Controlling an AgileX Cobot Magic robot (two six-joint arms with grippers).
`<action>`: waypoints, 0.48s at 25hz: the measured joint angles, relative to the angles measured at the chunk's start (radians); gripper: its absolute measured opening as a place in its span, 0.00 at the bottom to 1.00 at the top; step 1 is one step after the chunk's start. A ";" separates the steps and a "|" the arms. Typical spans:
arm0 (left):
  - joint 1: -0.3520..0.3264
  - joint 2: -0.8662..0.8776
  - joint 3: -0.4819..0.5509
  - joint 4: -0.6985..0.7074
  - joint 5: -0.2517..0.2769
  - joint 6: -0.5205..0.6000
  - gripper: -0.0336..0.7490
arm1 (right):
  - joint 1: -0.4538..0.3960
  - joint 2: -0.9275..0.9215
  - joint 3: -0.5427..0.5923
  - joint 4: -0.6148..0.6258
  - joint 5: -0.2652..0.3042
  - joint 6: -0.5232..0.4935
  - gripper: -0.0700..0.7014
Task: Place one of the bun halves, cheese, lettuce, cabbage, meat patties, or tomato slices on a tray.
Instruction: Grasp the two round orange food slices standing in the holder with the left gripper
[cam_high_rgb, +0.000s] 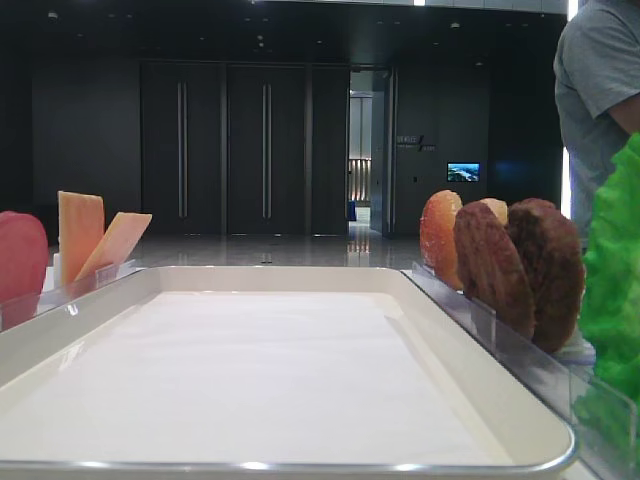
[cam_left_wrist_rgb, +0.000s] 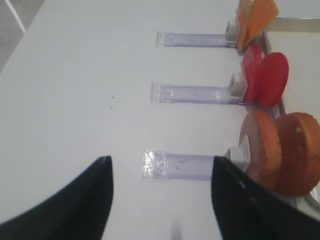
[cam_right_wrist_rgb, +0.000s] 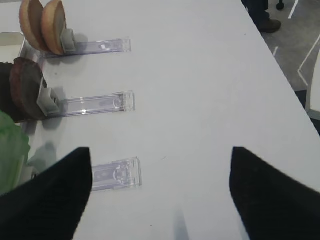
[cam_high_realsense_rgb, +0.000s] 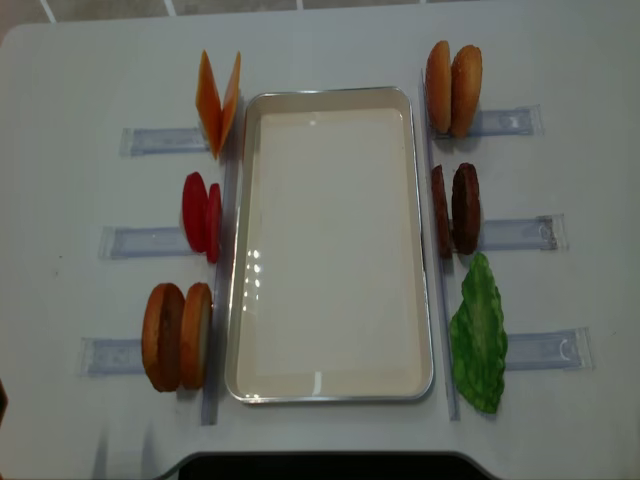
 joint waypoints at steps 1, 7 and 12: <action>0.000 0.000 0.000 0.002 0.000 0.009 0.64 | 0.000 0.000 0.000 0.000 0.000 0.000 0.79; 0.000 0.000 0.000 0.002 0.000 0.032 0.64 | 0.000 0.000 0.000 0.000 0.000 0.000 0.79; 0.000 0.000 0.000 0.002 0.000 0.035 0.64 | 0.000 0.000 0.000 0.000 0.000 0.000 0.79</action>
